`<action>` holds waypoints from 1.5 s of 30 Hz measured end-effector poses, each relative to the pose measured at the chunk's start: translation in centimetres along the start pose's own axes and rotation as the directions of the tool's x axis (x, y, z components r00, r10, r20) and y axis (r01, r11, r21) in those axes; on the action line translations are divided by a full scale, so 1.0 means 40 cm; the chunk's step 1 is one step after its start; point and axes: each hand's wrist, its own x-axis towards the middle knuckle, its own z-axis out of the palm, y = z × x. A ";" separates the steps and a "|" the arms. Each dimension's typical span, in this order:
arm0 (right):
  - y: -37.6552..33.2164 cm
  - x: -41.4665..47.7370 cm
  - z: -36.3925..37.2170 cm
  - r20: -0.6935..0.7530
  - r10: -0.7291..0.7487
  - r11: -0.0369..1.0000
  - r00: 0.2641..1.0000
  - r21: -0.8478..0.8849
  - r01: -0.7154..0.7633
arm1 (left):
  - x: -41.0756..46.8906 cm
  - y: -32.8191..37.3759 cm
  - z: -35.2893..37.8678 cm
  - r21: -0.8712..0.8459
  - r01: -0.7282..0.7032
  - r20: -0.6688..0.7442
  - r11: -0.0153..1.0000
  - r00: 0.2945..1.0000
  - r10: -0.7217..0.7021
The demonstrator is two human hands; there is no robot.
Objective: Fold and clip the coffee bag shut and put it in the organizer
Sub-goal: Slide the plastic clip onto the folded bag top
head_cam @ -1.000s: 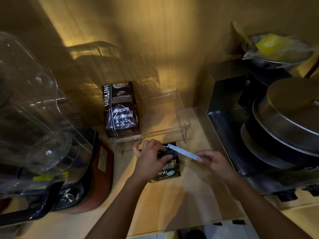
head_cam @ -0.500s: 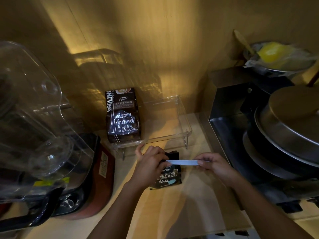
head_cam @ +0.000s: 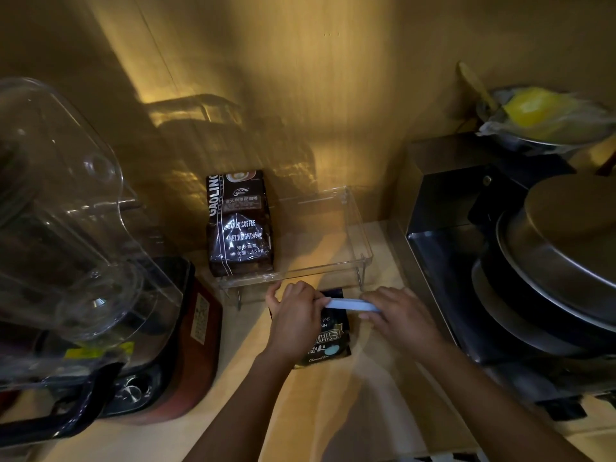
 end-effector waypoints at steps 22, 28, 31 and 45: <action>-0.036 -0.031 0.066 -0.093 0.151 0.971 0.984 0.201 -0.130 | 0.009 0.006 -0.010 -0.128 0.214 0.018 0.968 0.977 -0.214; -0.005 -0.020 0.035 0.208 0.144 0.820 0.967 0.523 -0.234 | 0.010 0.000 -0.011 -0.067 0.160 -0.019 0.985 0.987 -0.162; 0.007 -0.023 0.034 0.291 0.163 0.726 0.943 0.611 -0.314 | 0.009 0.000 -0.008 -0.080 0.152 -0.030 0.985 0.987 -0.155; 0.061 0.008 -0.090 0.083 0.225 0.804 0.971 0.547 -0.234 | -0.014 -0.021 -0.011 -0.328 0.161 -0.008 0.931 0.985 -0.173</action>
